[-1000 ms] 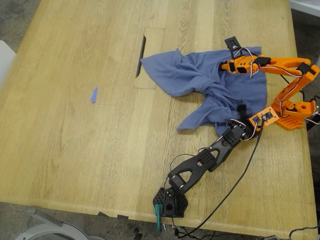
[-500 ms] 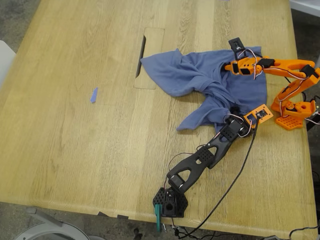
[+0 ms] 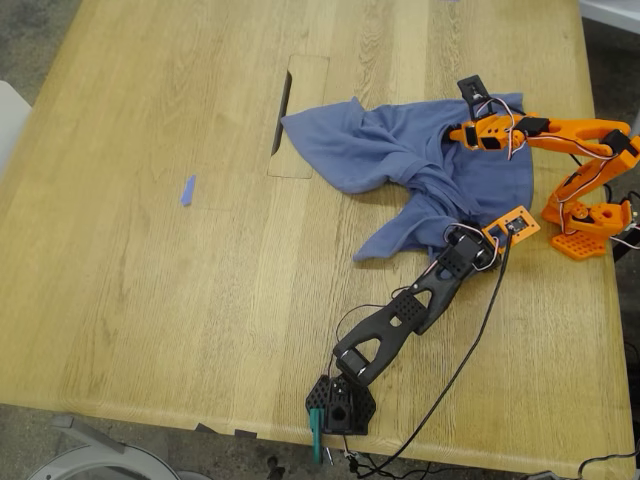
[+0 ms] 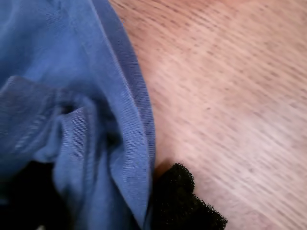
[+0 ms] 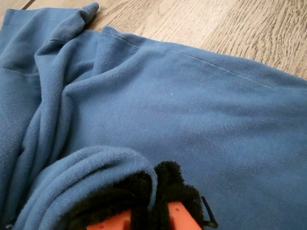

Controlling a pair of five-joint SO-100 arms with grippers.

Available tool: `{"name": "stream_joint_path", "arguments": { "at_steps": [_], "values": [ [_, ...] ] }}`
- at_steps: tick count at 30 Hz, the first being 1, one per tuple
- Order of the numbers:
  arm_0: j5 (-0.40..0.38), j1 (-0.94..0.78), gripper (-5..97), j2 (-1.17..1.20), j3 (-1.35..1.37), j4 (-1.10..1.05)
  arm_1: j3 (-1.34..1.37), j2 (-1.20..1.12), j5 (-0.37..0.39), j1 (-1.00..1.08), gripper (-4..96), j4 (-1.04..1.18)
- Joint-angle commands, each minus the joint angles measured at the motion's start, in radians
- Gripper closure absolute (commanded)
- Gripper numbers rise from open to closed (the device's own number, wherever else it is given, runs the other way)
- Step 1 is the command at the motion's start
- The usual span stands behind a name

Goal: Fold a T-shirt

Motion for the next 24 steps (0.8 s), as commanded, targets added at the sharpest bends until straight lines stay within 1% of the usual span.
{"name": "stream_joint_path", "arguments": {
  "at_steps": [1,2,8,12,15,24],
  "values": [
    [0.002,-0.052,69,0.003,-0.025,0.038,-0.012,0.043,0.002,-0.009,91.4,-0.015],
    [0.003,-0.055,71,0.003,-0.025,0.034,-0.014,0.043,0.002,-0.011,91.4,-0.014],
    [-0.002,-0.078,92,-0.005,-0.026,-0.025,-0.031,0.043,0.0,-0.017,91.4,0.003],
    [-0.029,-0.086,92,-0.006,-0.029,-0.029,-0.049,0.058,0.0,-0.025,91.4,0.038],
    [-0.054,-0.094,92,0.037,-0.031,-0.02,-0.054,0.103,0.002,-0.037,91.4,0.097],
    [-0.064,-0.166,92,0.265,-0.029,0.181,-0.064,0.261,0.003,-0.092,91.4,0.232]
  ]
}}
